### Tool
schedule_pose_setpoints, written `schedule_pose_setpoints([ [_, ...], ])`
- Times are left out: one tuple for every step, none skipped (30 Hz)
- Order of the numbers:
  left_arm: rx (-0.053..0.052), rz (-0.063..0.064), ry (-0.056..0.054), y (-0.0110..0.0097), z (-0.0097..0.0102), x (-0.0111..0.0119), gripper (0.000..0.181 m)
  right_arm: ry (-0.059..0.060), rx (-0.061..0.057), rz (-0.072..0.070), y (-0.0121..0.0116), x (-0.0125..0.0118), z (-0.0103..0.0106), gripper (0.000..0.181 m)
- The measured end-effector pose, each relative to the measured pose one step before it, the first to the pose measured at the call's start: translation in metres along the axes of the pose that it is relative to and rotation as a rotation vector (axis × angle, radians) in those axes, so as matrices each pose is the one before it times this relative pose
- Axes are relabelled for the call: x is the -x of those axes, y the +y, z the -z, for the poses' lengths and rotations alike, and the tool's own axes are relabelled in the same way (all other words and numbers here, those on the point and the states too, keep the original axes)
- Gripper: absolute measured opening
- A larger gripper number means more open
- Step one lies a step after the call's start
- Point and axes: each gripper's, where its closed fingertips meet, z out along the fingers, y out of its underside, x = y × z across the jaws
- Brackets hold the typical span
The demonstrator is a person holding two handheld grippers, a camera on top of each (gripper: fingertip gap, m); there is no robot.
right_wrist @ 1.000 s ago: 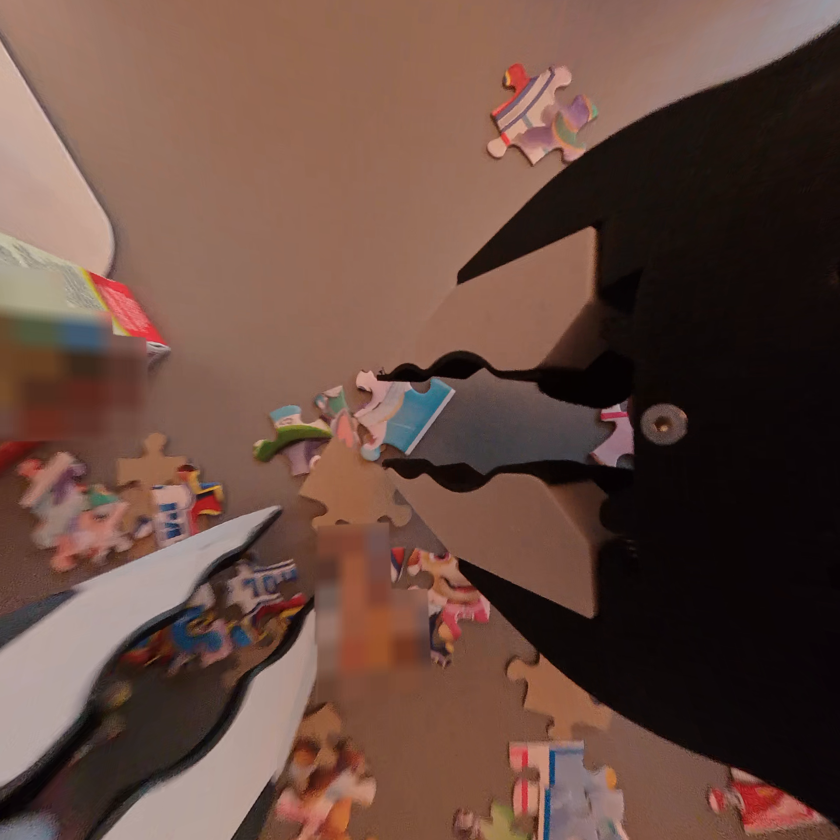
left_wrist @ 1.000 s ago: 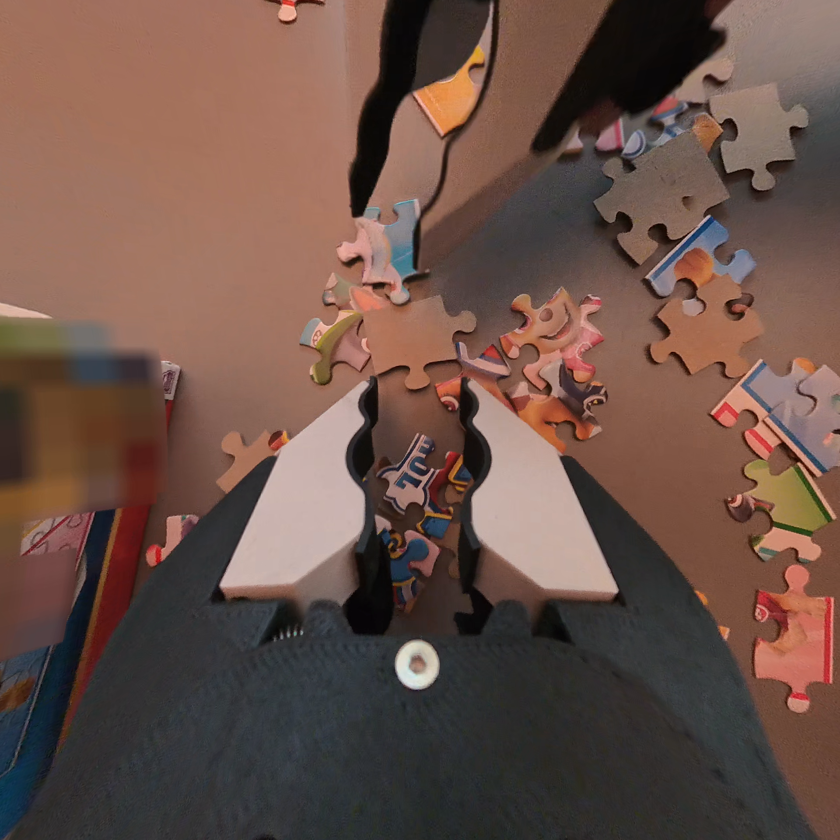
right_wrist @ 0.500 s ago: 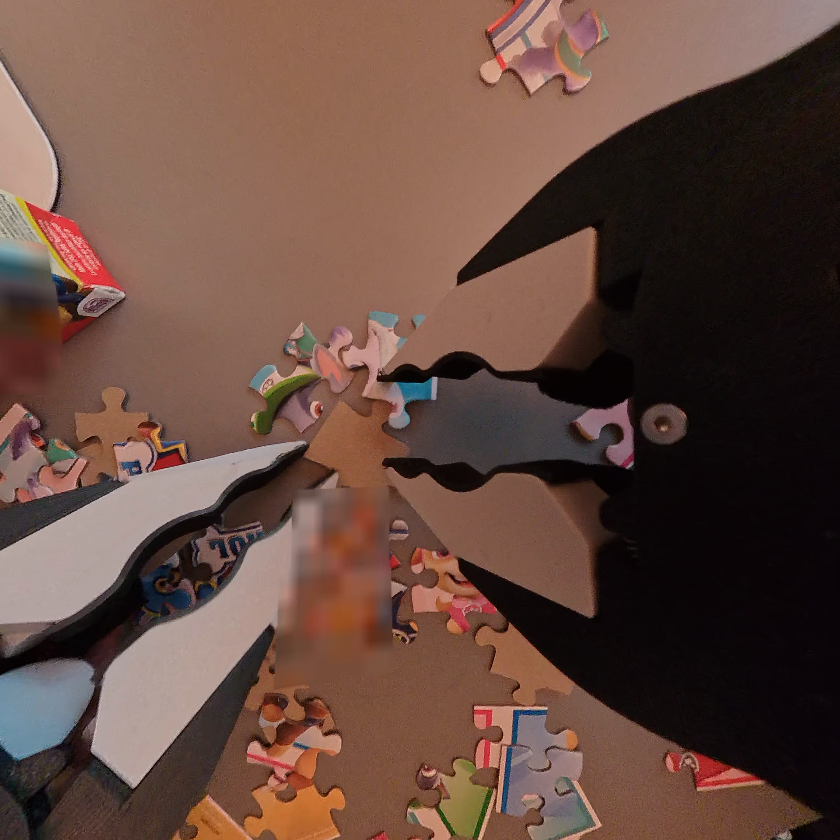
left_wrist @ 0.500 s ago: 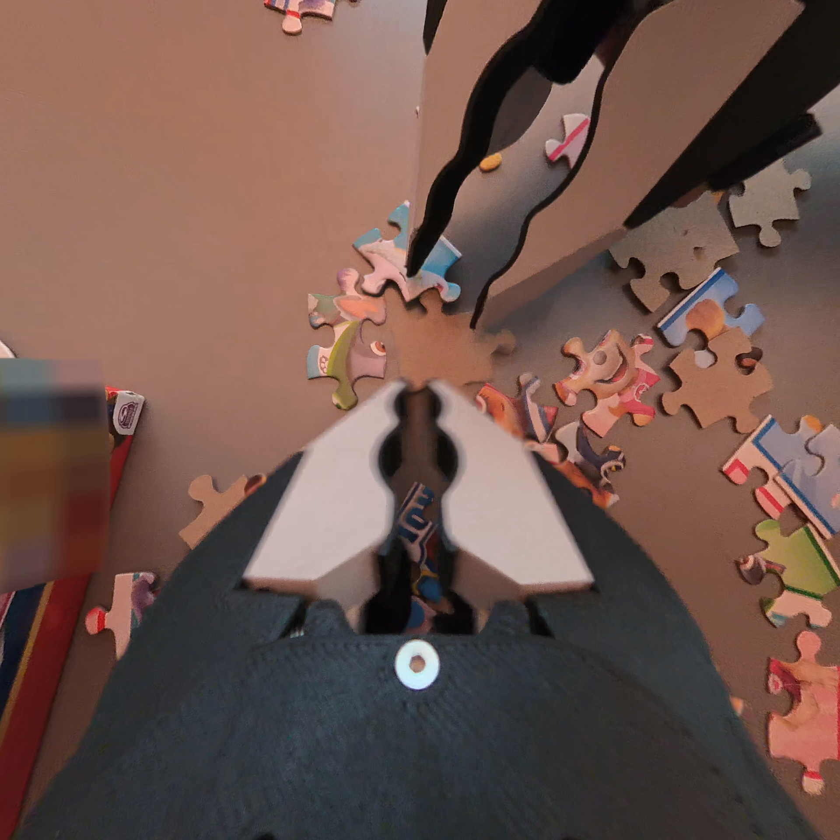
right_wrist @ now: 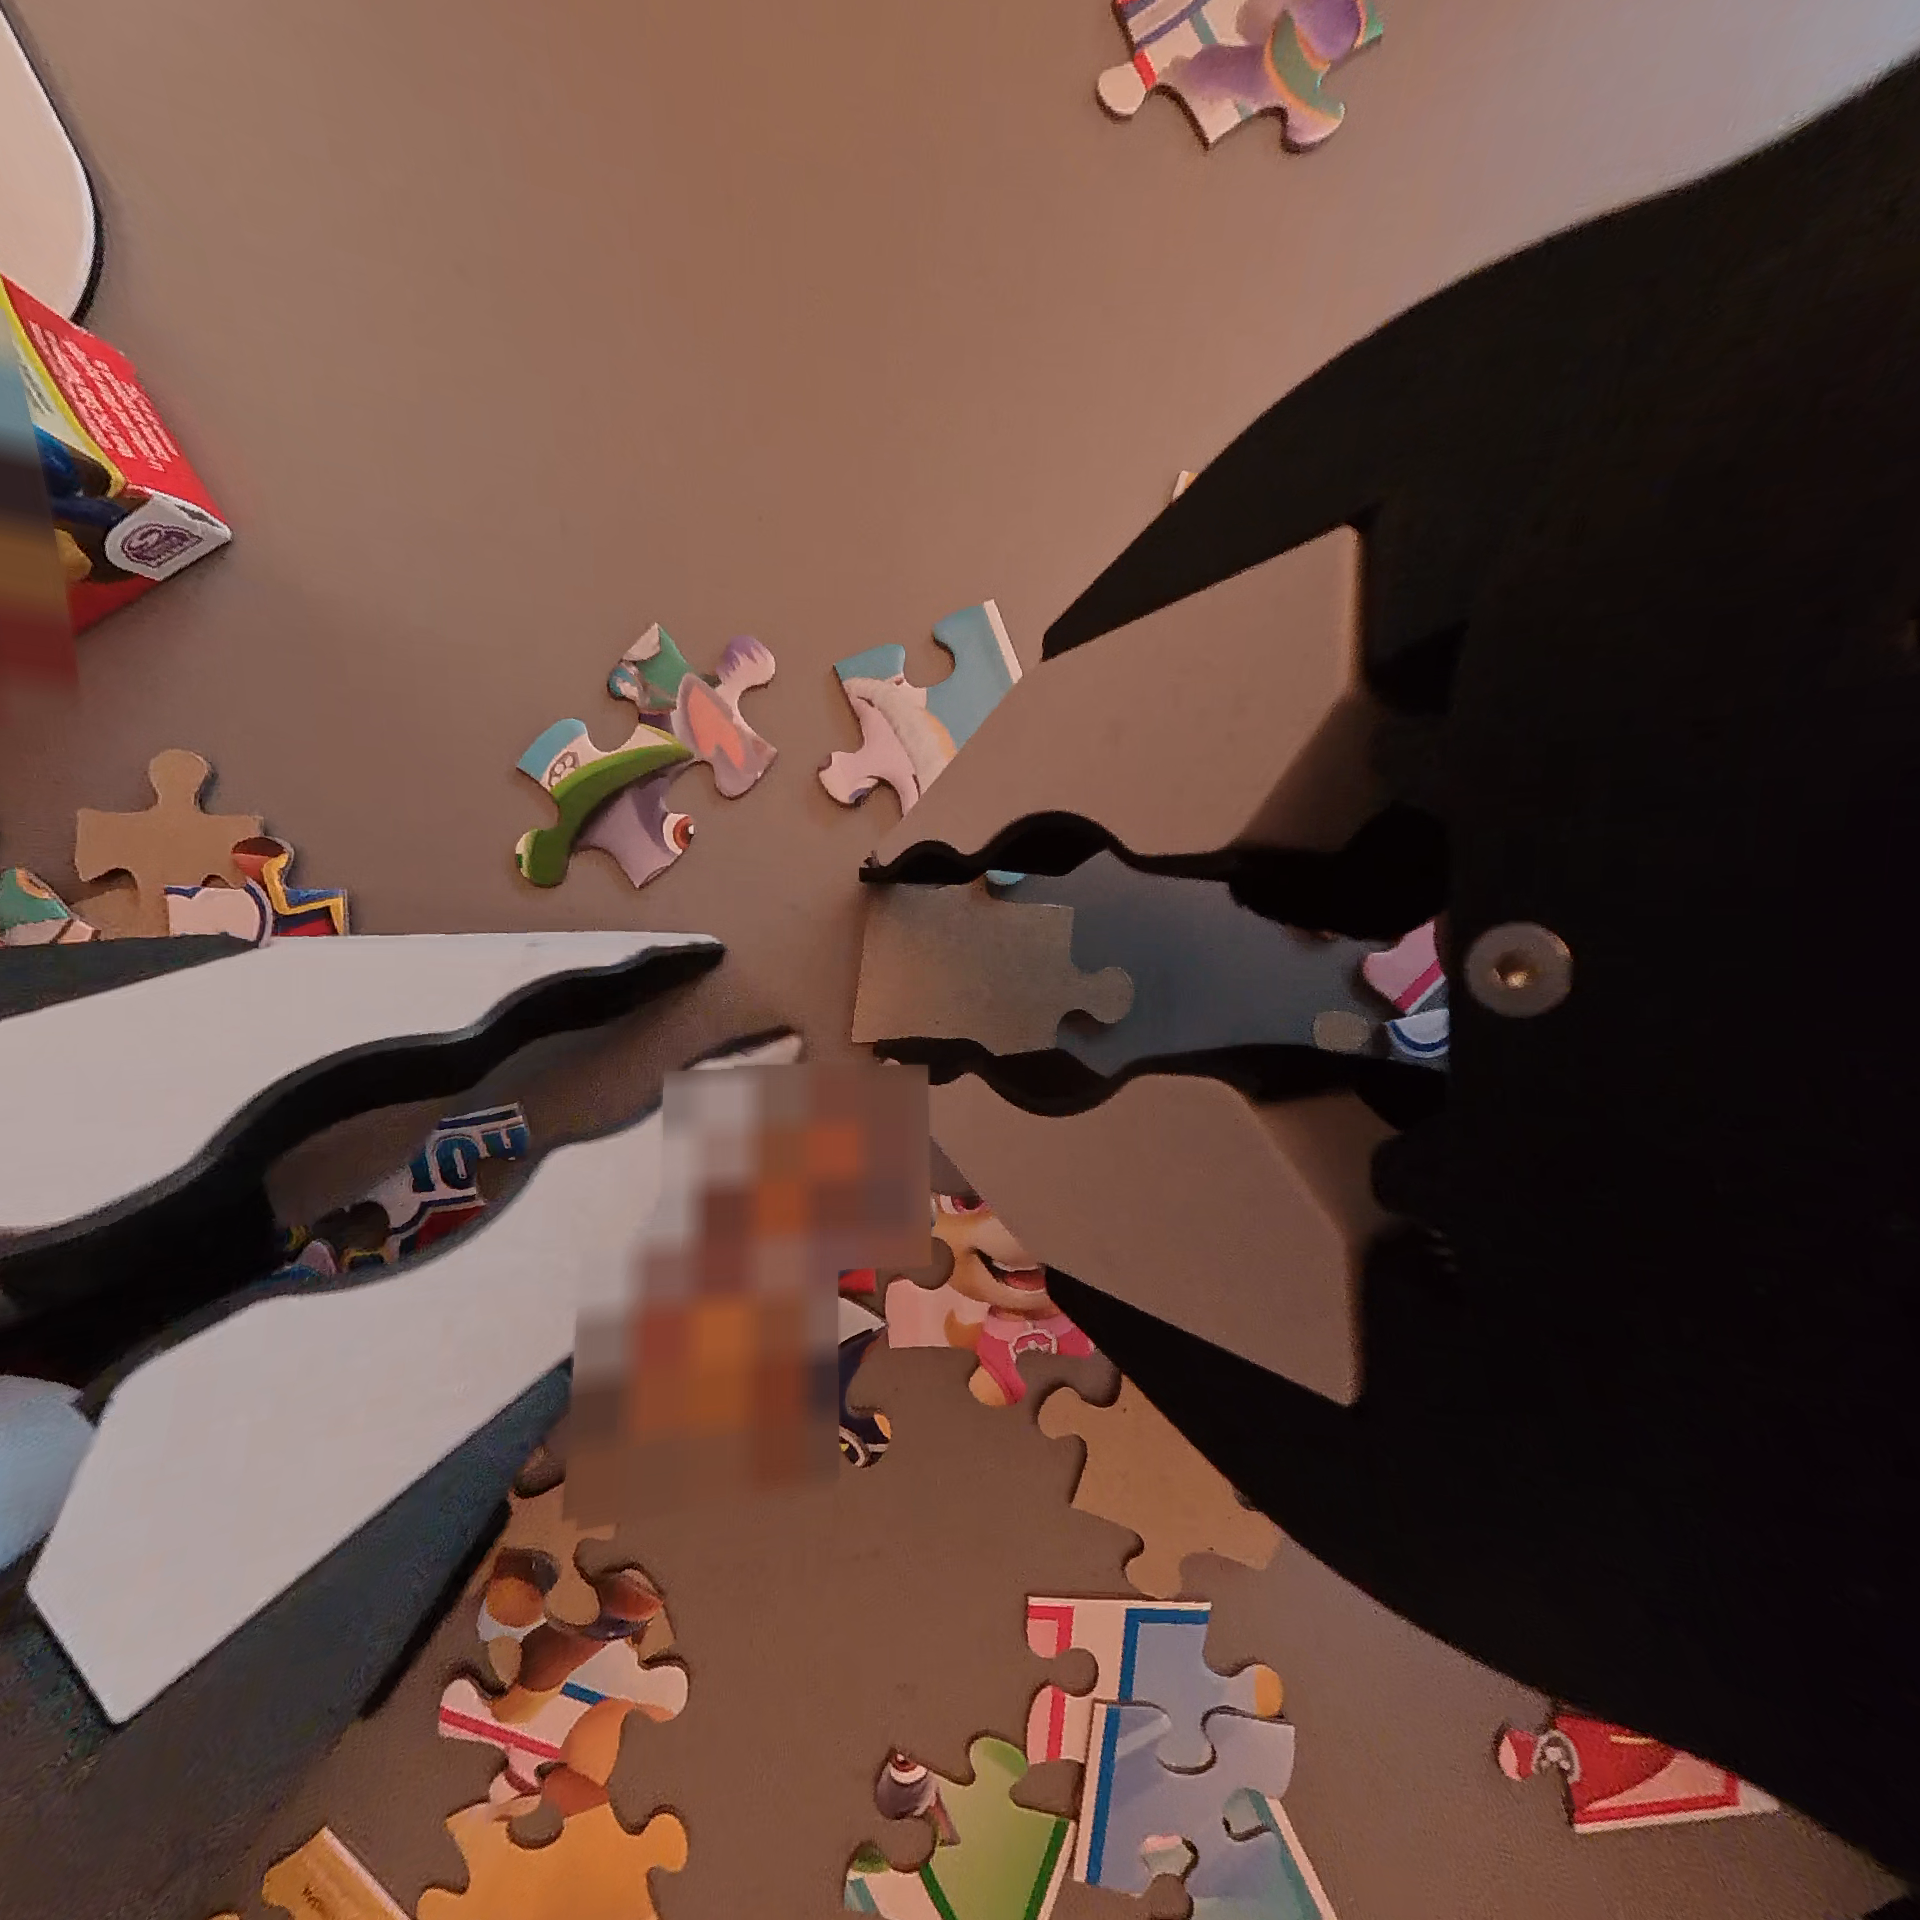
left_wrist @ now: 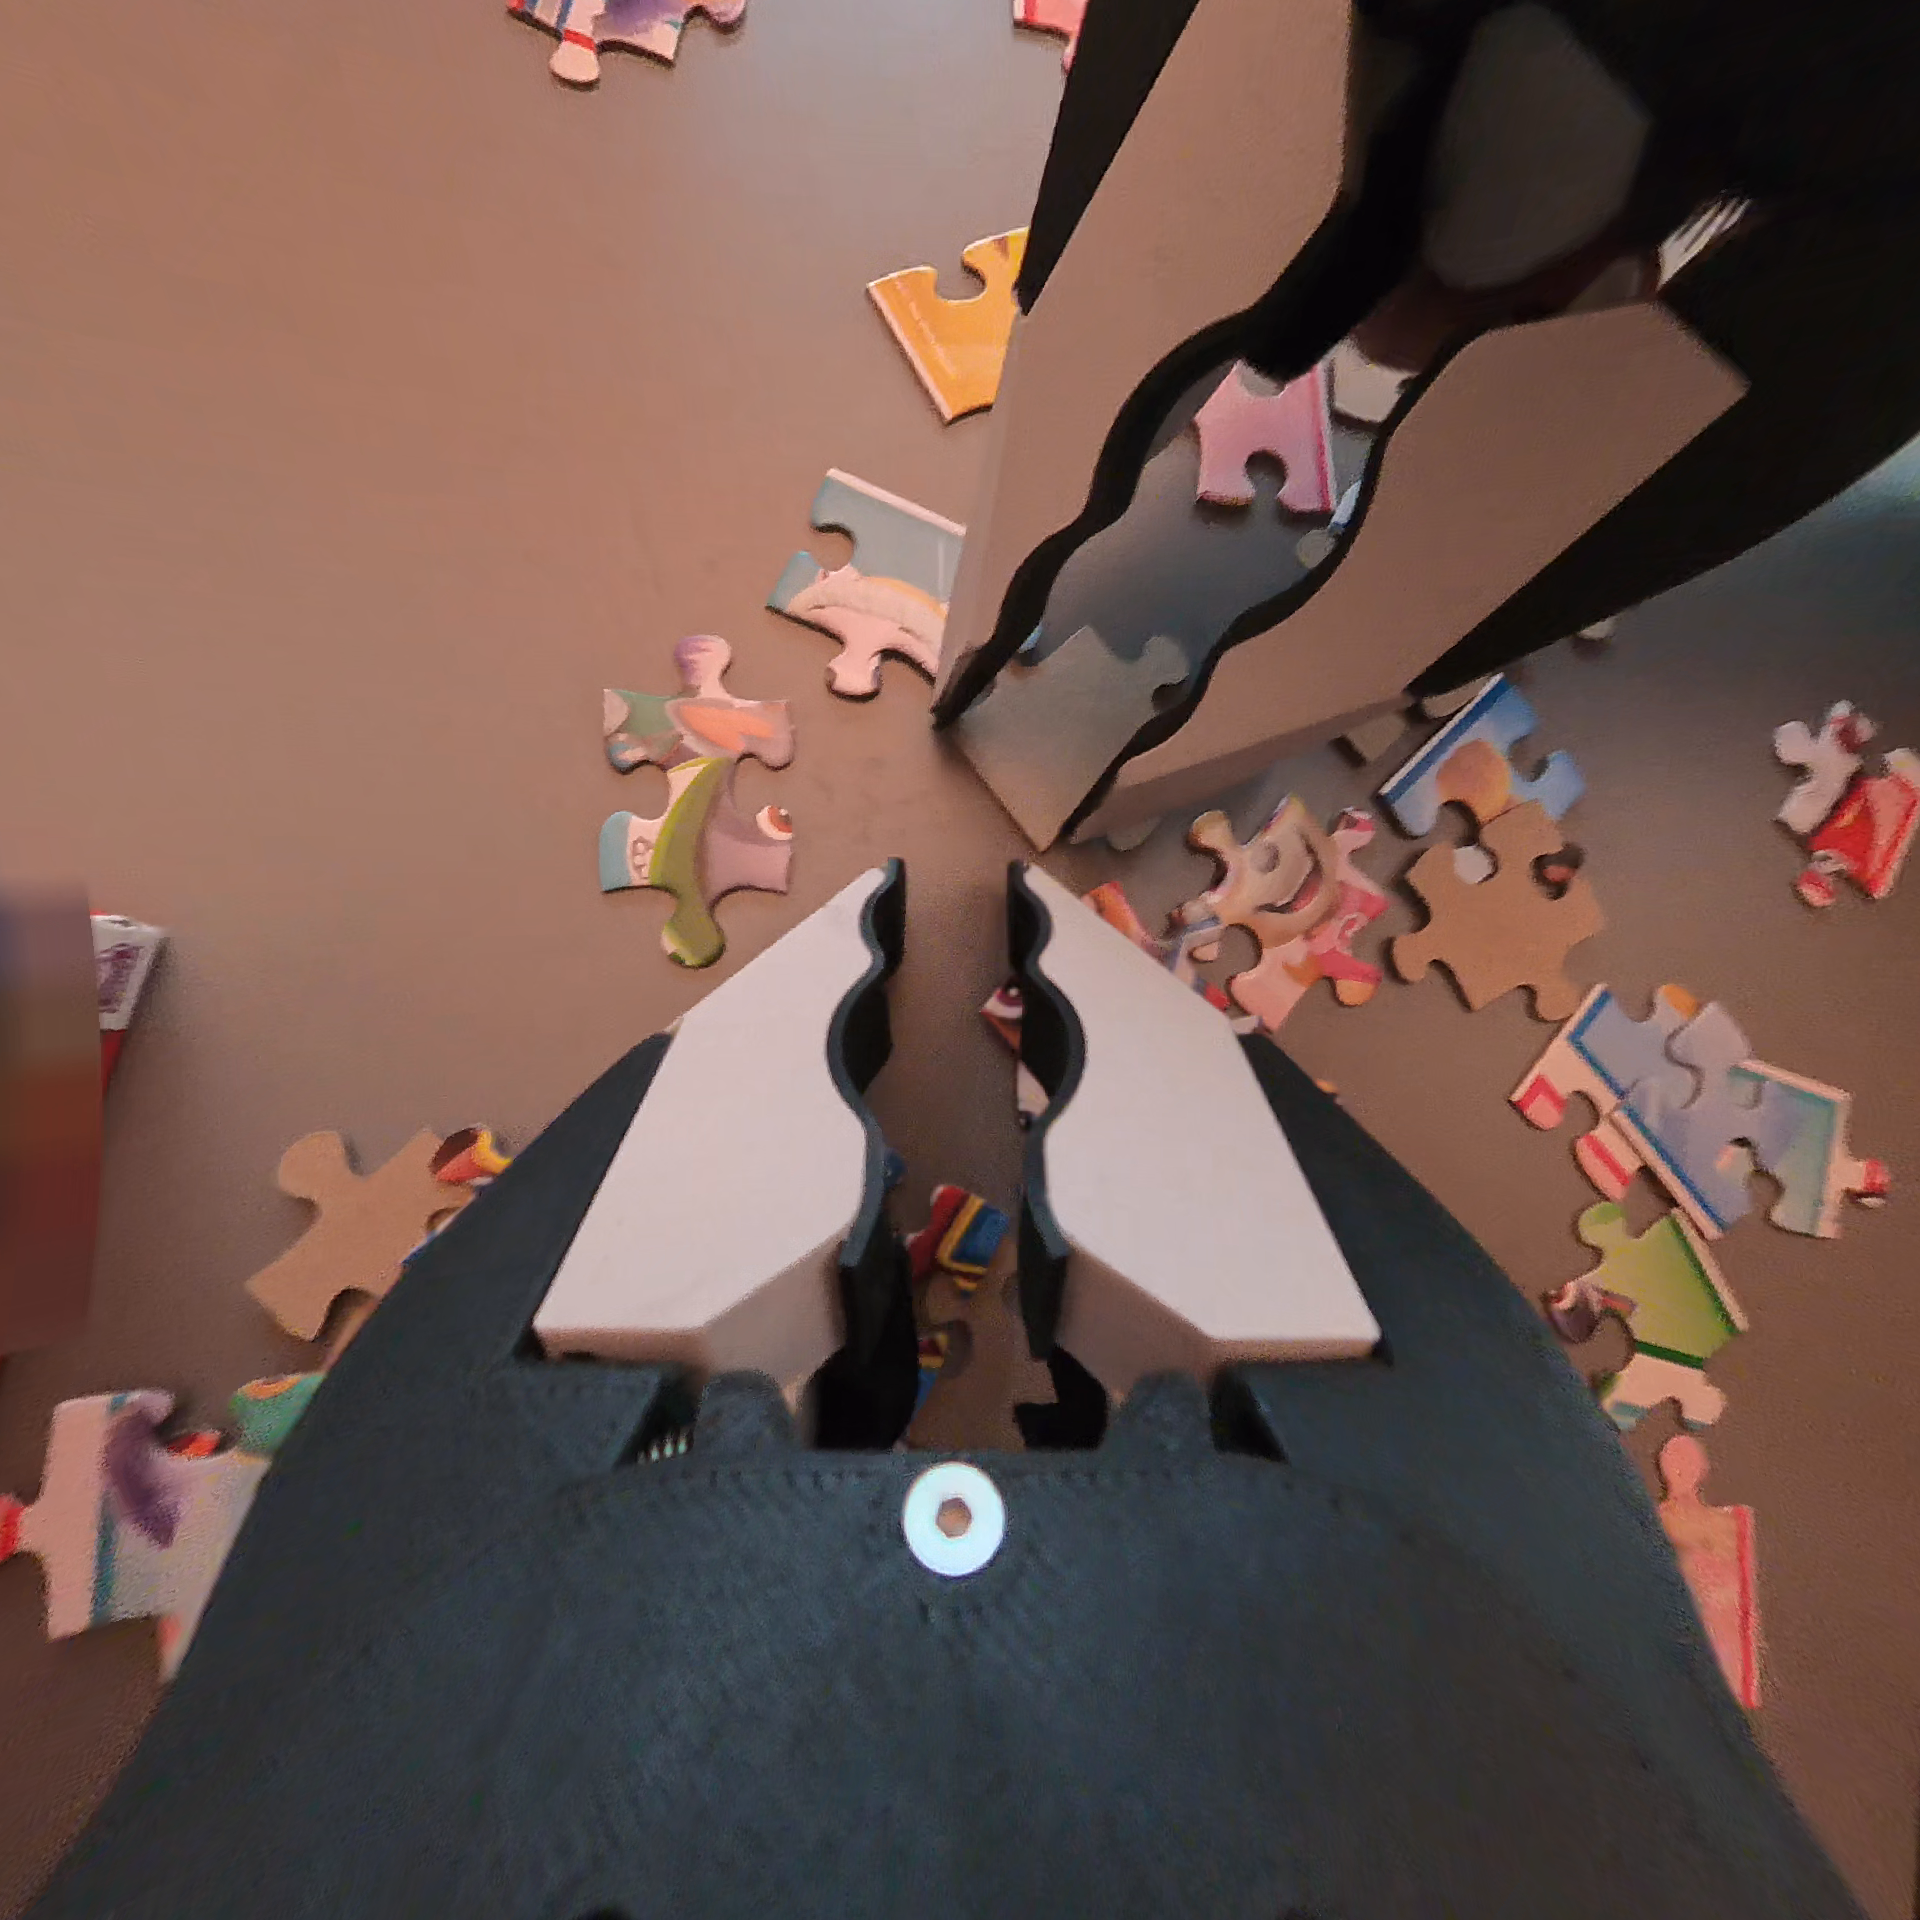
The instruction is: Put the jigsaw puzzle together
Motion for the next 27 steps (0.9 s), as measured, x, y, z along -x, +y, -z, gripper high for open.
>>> schedule_pose_setpoints([
  [-0.0068,0.0138,0.0089,-0.00091,-0.00076,-0.00139,0.019,0.0041,-0.0083,-0.0012,-0.00080,0.00003,-0.00047,0.028],
  [-0.0040,0.0140,0.0158,-0.00041,-0.00052,-0.00217,0.019,0.0036,-0.0094,-0.0001,-0.00094,0.00035,-0.00054,0.028],
  [0.0016,0.0207,0.0597,0.00085,-0.00154,-0.00838,0.014,0.0008,-0.0123,0.0008,-0.00099,0.00079,-0.00060,0.028],
  [-0.0013,0.0239,0.0551,0.00097,-0.00243,-0.00707,0.004,-0.0008,-0.0111,-0.0014,-0.00075,0.00087,-0.00045,0.028],
  [-0.0025,0.0121,0.0217,0.00113,-0.00165,-0.00176,0.000,0.0029,-0.0074,-0.0040,-0.00011,-0.00022,0.00004,0.028],
  [-0.0033,0.0097,0.0100,0.00039,0.00037,-0.00008,0.000,0.0036,-0.0081,-0.0020,-0.00016,-0.00034,0.00003,0.028],
  [0.0046,0.0033,0.0105,0.00089,0.00098,-0.00058,0.000,0.0019,-0.0108,-0.0013,-0.00045,-0.00006,-0.00032,0.028],
  [0.0002,0.0027,-0.0107,0.00004,0.00196,0.00252,0.000,-0.0009,-0.0096,-0.0050,-0.00061,0.00028,-0.00035,0.028],
  [-0.0059,-0.0029,-0.0355,-0.00093,0.00344,0.00599,0.005,0.0005,-0.0038,0.0008,-0.00025,0.00008,-0.00005,0.028],
  [0.0023,-0.0049,-0.0310,0.00015,0.00402,0.00522,0.011,0.0026,-0.0022,0.0036,-0.00012,-0.00003,-0.00001,0.027],
  [-0.0028,0.0008,-0.0130,-0.00043,0.00408,0.00306,0.016,0.0027,-0.0030,-0.0004,-0.00026,0.00002,-0.00009,0.027],
  [-0.0150,0.0074,-0.0021,-0.00184,0.00376,0.00178,0.016,0.0032,-0.0035,0.0034,-0.00026,0.00012,-0.00007,0.027],
  [-0.0047,0.0059,-0.0017,-0.00020,0.00232,0.00180,0.017,0.0035,-0.0032,0.0049,0.00000,0.00018,0.00025,0.027],
  [0.0103,-0.0013,0.0019,0.00244,0.00016,0.00068,0.018,0.0006,-0.0014,0.0007,0.00028,0.00026,0.00029,0.027],
  [0.0106,-0.0042,0.0082,0.00231,-0.00138,-0.00103,0.019,-0.0017,-0.0010,-0.0015,0.00040,0.00045,0.00037,0.027],
  [0.0048,0.0001,0.0015,0.00084,-0.00176,-0.00027,0.020,-0.0011,-0.0021,-0.0010,0.00026,0.00064,0.00030,0.027],
  [0.0014,-0.0016,0.0025,-0.00047,-0.00104,-0.00093,0.020,-0.0043,-0.0019,0.0002,0.00033,0.00141,0.00023,0.027],
  [0.0057,-0.0048,0.0054,-0.00027,-0.00034,-0.00162,0.022,-0.0046,0.0007,0.0020,0.00059,0.00167,0.00070,0.027],
  [0.0030,-0.0076,-0.0028,-0.00038,0.00024,-0.00034,0.022,-0.0010,0.0012,0.0044,0.00063,0.00139,0.00109,0.027],
  [-0.0049,-0.0029,-0.0079,-0.00106,0.00094,0.00085,0.022,-0.0004,-0.0042,0.0031,-0.00010,0.00152,0.00177,0.027],
  [-0.0034,0.0016,-0.0011,-0.00057,0.00101,0.00025,0.022,-0.0060,-0.0098,-0.0019,-0.00086,0.00233,0.00233,0.027],
  [-0.0014,-0.0009,0.0065,-0.00012,0.00107,-0.00087,0.022,-0.0130,-0.0124,-0.0037,-0.00109,0.00300,0.00283,0.027],
  [-0.0068,-0.0015,-0.0002,-0.00107,0.00150,0.00014,0.022,-0.0140,-0.0209,-0.0024,-0.00228,0.00279,0.00363,0.000],
  [-0.0100,-0.0025,-0.0050,-0.00183,0.00169,0.00081,0.022,-0.0061,-0.0406,-0.0120,-0.00511,0.00099,0.00421,0.000],
  [-0.0056,-0.0111,0.0034,-0.00118,0.00155,-0.00095,0.023,-0.0336,-0.0323,-0.0268,-0.00414,0.00405,0.00405,0.000],
  [-0.0027,-0.0092,0.0046,-0.00054,0.00141,-0.00158,0.024,-0.0236,-0.0197,-0.0243,-0.00234,0.00233,0.00334,0.000],
  [0.0033,-0.0030,-0.0023,0.00037,0.00156,-0.00017,0.024,0.0032,0.0032,-0.0037,0.00085,-0.00056,0.00282,0.000],
])
